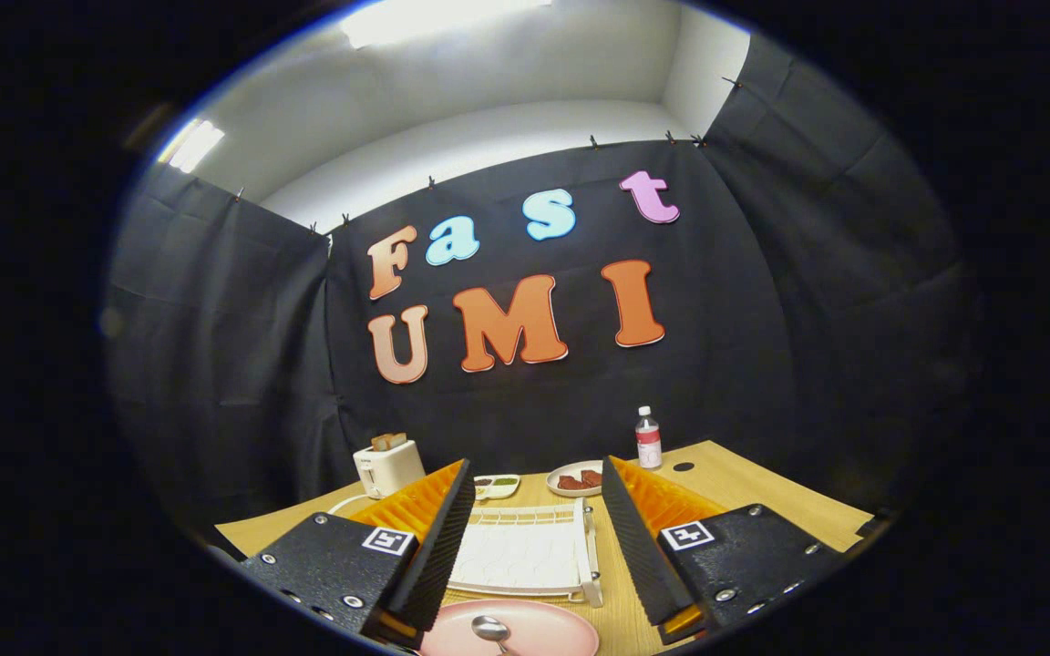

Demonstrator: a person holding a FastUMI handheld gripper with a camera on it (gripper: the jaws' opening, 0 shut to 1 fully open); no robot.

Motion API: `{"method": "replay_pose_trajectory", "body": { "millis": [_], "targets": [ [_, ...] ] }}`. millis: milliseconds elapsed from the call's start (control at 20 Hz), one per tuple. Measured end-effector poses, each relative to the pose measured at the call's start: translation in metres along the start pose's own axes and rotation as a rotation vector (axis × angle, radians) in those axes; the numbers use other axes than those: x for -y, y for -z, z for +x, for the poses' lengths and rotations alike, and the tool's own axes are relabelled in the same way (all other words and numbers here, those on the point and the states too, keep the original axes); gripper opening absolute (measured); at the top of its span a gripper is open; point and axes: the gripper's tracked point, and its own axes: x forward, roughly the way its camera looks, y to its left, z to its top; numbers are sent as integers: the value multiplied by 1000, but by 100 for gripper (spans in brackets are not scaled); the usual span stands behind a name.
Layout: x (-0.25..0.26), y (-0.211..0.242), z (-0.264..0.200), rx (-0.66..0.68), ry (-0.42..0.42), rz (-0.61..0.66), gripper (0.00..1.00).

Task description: Take the plate from the dish rack, then take the spoon from the basket and place it into the plate.

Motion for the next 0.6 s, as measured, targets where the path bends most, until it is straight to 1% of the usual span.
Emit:
{"method": "replay_pose_trajectory", "body": {
  "millis": [150,300,400,450,550,600],
  "targets": [
    [-3,-23,5,37,13,-45,86],
    [4,-36,0,67,79,-186,90],
    [7,-45,-6,123,132,-255,92],
    [5,-44,-10,139,135,-256,92],
    [-7,-34,-19,144,105,-228,92],
    [-4,-35,-20,149,105,-221,92]
  ]
}}
